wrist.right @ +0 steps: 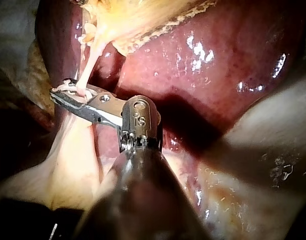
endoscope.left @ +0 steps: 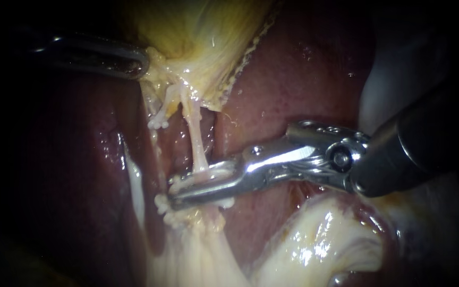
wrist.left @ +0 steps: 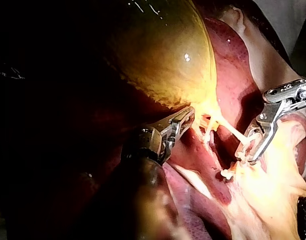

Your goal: Clipping second clip right tube

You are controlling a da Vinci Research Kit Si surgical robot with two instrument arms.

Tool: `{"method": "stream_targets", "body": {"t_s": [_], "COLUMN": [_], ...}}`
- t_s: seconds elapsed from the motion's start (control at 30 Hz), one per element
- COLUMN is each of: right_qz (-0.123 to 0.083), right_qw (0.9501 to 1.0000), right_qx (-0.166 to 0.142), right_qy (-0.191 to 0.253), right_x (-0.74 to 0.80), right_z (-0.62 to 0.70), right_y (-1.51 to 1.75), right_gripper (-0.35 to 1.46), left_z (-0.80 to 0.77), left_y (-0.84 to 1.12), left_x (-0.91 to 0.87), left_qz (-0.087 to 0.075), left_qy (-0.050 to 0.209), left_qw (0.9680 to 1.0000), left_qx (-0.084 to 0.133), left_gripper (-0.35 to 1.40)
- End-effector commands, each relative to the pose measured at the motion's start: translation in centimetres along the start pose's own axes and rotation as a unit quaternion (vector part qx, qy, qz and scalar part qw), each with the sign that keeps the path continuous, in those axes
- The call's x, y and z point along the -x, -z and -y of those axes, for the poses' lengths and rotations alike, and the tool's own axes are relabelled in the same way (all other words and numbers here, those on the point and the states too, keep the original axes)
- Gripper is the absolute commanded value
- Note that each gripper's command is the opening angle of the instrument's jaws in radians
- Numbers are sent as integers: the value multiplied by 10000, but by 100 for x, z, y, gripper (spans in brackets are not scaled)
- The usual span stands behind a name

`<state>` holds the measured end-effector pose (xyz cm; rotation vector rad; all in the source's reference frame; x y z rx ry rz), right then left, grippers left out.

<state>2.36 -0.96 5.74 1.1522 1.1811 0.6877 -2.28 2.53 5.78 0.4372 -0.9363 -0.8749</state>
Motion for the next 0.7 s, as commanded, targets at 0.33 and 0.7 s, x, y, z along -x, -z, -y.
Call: {"method": "stream_targets", "body": {"t_s": [0.33, 0.7], "right_qz": [14, 25], "right_qw": [10000, 10000], "right_qx": [5, -8], "right_qy": [63, 94], "right_x": [3, 3], "right_z": [-2, -5], "right_y": [5, 7], "right_gripper": [-35, -35], "left_z": [0, -1], "left_y": [0, 0], "left_x": [0, 0], "left_qz": [0, 0], "left_qy": [-2, -2], "left_qw": [10000, 10000], "left_qx": [1, -1], "left_gripper": [-35, -35]}}
